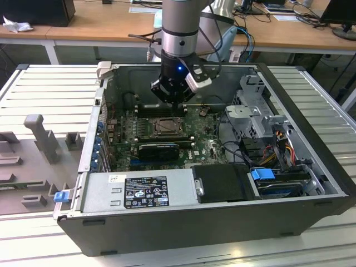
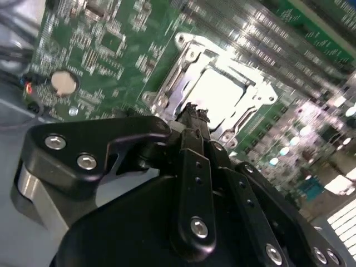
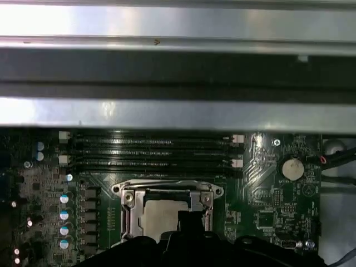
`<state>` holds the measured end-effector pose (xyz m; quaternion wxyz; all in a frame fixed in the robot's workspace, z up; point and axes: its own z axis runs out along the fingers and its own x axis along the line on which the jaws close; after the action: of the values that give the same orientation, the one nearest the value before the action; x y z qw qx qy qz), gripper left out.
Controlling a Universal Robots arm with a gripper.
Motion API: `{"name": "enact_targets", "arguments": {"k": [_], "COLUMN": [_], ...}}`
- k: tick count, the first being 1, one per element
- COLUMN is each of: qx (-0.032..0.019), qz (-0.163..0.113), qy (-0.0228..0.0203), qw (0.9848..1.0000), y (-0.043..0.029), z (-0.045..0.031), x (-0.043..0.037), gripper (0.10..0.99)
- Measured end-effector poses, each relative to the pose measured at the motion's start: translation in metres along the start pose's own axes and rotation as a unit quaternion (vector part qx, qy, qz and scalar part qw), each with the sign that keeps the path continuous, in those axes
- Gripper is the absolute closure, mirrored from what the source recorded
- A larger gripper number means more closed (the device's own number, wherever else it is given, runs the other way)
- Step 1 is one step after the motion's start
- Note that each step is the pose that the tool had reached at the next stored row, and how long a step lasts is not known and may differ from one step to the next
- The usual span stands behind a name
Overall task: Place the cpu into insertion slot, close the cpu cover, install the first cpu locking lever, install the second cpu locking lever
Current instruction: 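Install the second cpu locking lever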
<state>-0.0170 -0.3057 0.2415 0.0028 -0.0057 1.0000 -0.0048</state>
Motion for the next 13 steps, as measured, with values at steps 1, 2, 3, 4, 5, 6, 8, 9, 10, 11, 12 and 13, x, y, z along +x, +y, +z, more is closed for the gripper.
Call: {"name": "enact_targets", "arguments": {"k": [1,2,3,4,5,6,8,9,10,11,12,13], "qx": [0.0,0.0,0.0,0.0,0.0,-0.0001,-0.0001,0.0,-0.0001,-0.0001,-0.0001,0.0], "qz": [0.0,0.0,0.0,0.0,0.0,0.0,0.0,0.0,0.0,0.0,0.0,0.0], "qy": [0.0,0.0,0.0,0.0,0.0,0.0,0.0,0.0,0.0,0.0,0.0,0.0], "qw": [1.0,1.0,1.0,1.0,1.0,1.0,1.0,1.0,1.0,1.0,1.0,1.0], "y": [-0.0054,-0.0104,-0.017,-0.0225,-0.0247,-0.0264,-0.0297,-0.031,-0.0327,-0.033,-0.0332,-0.0333], "z": [0.0003,0.0006,0.0015,0.002,0.002,0.0021,0.0021,0.0021,0.0021,0.0021,0.0022,0.0021], "x": [0.0001,0.0002,0.0002,0.0003,0.0003,0.0003,0.0004,0.0004,0.0008,0.0009,0.0009,0.0009], "gripper": [0.98,0.98,0.98,0.98,0.98,0.98,0.98,0.98,0.98,0.98,0.98,0.98]}}
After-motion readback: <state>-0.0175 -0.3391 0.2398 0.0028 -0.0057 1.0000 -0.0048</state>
